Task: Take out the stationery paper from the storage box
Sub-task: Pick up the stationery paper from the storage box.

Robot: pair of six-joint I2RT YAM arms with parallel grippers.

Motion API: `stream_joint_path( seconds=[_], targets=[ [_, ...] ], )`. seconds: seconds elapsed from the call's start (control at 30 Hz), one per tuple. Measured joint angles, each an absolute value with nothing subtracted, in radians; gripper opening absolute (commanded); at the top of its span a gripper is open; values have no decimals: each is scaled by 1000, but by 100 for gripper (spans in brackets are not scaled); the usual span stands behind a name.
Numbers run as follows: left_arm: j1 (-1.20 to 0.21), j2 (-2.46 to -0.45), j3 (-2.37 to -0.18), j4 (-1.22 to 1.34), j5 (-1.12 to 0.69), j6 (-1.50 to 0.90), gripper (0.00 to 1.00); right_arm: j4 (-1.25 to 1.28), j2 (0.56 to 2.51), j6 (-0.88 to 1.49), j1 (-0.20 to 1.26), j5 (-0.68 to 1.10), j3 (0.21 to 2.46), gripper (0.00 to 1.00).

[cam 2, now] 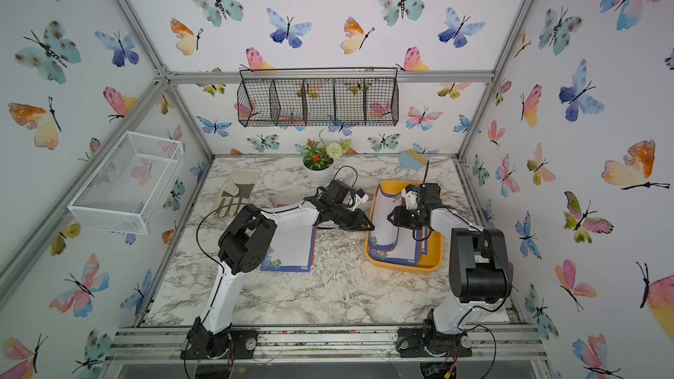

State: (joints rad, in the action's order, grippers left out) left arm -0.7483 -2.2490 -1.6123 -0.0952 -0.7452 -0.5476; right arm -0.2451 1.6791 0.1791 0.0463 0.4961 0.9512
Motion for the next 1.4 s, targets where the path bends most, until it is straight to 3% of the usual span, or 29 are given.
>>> stream_joint_path(
  seconds=[0.23,0.43,0.5,0.7,0.8,1.17,1.4],
  targets=[
    [-748,-2249,-1613,-95,-745,-548,23,-286,1697,160,62,464,986,40],
    [-749,-2249,-1613,-95,-746,-548,23,-339,1700,138,106,388,1039,20],
    [-749,-2249,-1613,-95,-746,-548,23,-364,1703,135,118,353,1062,9],
    [-749,-2249,-1613,-96,-746,-548,23,-437,1731,136,127,256,1120,2],
    [-749,-2249,-1614,-96,-745,-548,25,-458,1736,136,127,229,1125,2],
    [-766,-2249,-1614,-139,-724,-526,61,-529,1680,137,128,213,1167,2],
    [-751,-2193,-1592,-161,-671,-493,64,-607,1552,132,130,208,1236,2]
  ],
)
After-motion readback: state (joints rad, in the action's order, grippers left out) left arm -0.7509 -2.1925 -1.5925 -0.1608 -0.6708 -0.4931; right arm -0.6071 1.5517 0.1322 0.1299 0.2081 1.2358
